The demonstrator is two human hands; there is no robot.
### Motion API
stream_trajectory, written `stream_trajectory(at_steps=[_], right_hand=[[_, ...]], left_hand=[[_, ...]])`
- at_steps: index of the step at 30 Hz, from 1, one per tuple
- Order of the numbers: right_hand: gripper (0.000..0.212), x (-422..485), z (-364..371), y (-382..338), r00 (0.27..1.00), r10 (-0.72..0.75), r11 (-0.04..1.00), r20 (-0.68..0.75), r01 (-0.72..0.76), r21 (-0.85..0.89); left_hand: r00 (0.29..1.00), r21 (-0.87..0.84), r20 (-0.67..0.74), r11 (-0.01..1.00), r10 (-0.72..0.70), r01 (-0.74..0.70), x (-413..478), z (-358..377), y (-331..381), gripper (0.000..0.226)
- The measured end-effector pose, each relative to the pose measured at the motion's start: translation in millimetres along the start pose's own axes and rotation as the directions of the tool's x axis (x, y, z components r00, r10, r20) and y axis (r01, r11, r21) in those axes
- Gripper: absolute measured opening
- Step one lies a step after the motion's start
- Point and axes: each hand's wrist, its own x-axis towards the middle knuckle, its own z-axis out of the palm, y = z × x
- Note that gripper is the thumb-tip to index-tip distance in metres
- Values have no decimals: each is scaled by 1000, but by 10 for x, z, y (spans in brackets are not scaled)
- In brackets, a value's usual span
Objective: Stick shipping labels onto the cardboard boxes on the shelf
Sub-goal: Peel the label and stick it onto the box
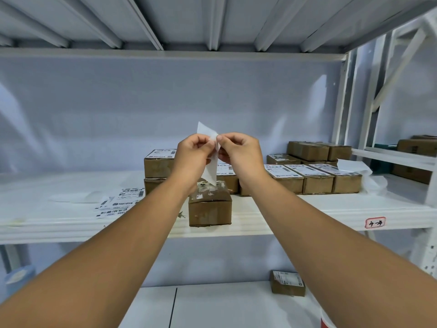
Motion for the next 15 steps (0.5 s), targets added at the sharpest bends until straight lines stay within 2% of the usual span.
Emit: stream_trajectory(at_steps=[3, 6, 11, 15], right_hand=[[16, -2, -29, -4, 998, 18, 998, -54, -21, -54], [16, -3, -58, 11, 993, 55, 997, -102, -60, -47], [18, 11, -117, 41, 983, 124, 992, -136, -123, 17], [20, 36, -179, 74, 964, 179, 984, -195, -171, 53]], left_hand=[[998, -39, -27, 998, -57, 56, -10, 3, -12, 20], [984, -180, -62, 971, -169, 156, -16, -18, 5, 16], [952, -542, -64, 811, -301, 220, -18, -65, 10, 16], [912, -660, -86, 709, -400, 249, -3, -154, -73, 10]])
